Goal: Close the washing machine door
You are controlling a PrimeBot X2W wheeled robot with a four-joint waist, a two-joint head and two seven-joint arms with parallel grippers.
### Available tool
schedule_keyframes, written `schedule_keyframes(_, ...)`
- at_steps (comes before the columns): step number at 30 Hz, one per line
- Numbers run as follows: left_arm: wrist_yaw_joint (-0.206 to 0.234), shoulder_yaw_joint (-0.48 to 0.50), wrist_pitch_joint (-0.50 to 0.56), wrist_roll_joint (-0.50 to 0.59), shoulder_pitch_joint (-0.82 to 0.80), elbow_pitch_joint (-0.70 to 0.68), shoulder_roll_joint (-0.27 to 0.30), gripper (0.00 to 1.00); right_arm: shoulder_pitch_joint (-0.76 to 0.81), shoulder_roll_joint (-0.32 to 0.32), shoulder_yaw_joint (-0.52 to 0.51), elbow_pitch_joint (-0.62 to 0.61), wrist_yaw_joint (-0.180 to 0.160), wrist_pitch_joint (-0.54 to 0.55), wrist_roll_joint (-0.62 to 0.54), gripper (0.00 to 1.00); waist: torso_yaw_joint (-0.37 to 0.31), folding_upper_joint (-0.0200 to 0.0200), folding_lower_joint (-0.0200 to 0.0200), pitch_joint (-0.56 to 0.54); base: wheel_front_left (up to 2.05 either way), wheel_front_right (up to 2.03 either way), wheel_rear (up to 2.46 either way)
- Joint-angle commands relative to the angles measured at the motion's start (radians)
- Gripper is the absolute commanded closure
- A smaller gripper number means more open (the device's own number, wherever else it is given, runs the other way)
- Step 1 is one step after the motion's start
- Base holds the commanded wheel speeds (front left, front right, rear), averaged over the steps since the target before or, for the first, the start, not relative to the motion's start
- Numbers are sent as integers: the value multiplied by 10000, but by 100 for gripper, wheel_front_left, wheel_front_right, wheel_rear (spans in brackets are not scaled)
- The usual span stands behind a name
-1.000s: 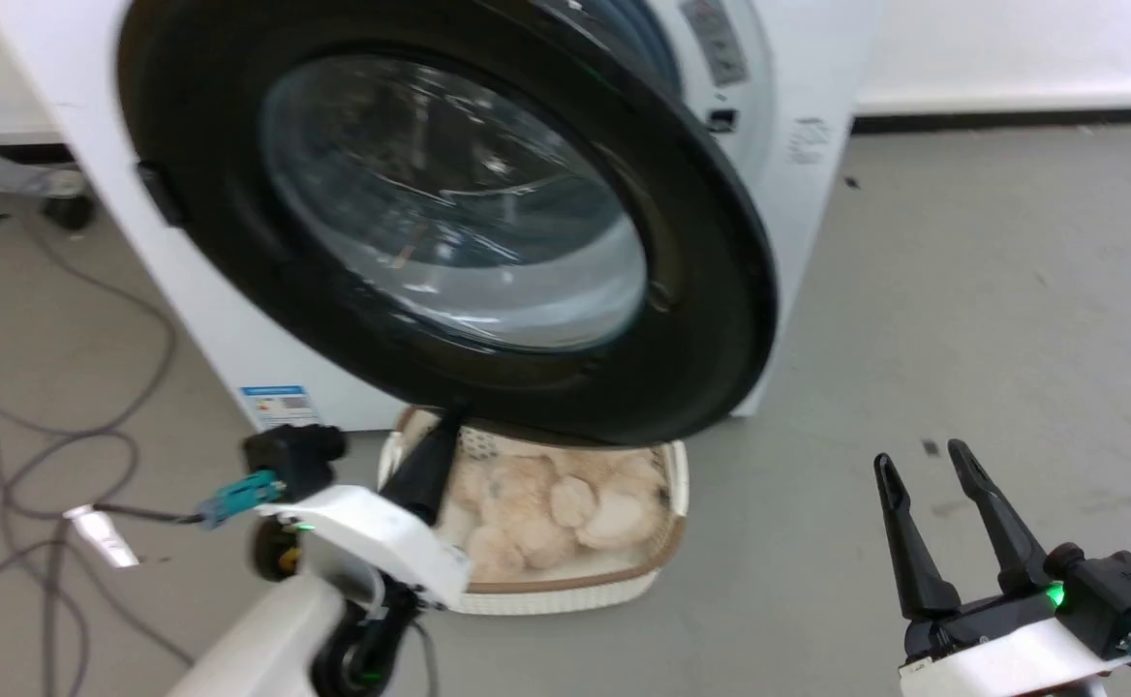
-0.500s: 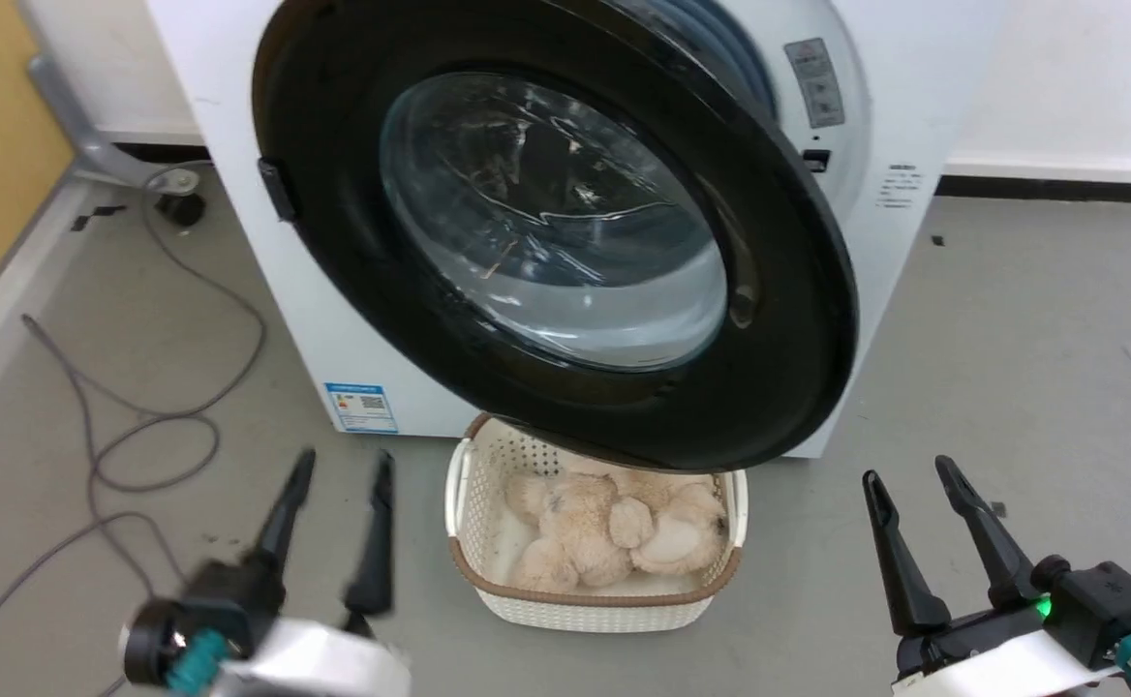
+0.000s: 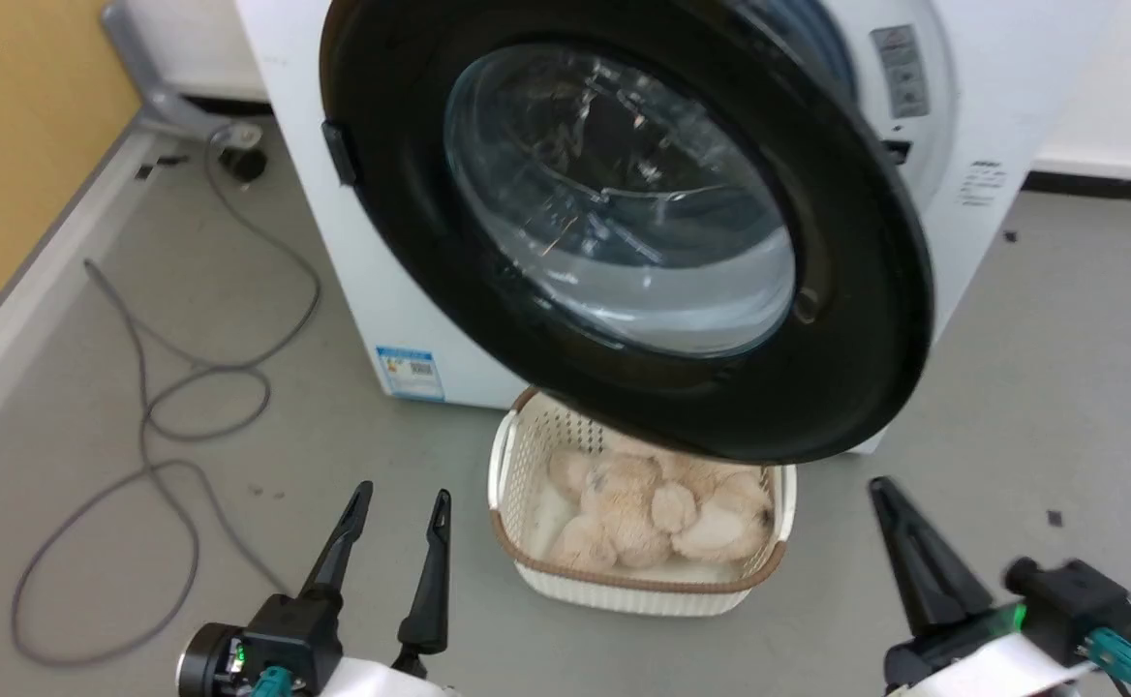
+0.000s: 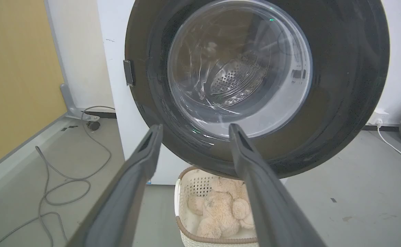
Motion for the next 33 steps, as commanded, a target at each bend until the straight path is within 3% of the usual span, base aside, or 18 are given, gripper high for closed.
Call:
schedule_keyframes(1, -120, 50, -52, 59, -77, 55, -128, 0, -243, -260, 314, -5, 8, 96, 7, 100, 208, 0, 1, 287, 0, 0, 0)
schedule_keyframes(8, -377, 204, -53, 348, -631, 5, -497, 0, -1780, -1460, 997, 123, 8, 411, 289, 100, 736, 0, 1, 1329, 0, 0, 0)
schedule_keyframes(18, -684, 370, -53, 574, -1147, -62, -1046, 0, -4366, -3246, 1217, 1172, 8, 834, 1371, 100, 1426, 0, 1, 2513, 0, 0, 0)
schedule_keyframes(25, -803, 475, -53, 643, -1421, -205, -1272, 0, -5754, -4070, 943, 2073, 8, 1191, 2750, 100, 1765, 0, 1, 3120, 0, 0, 0)
schedule_keyframes(33, -818, 491, -53, 554, -1743, -522, -1389, 0, -7642, -4557, 616, 3165, 8, 1702, 3173, 100, 1945, 0, 1, 3695, 0, 0, 0)
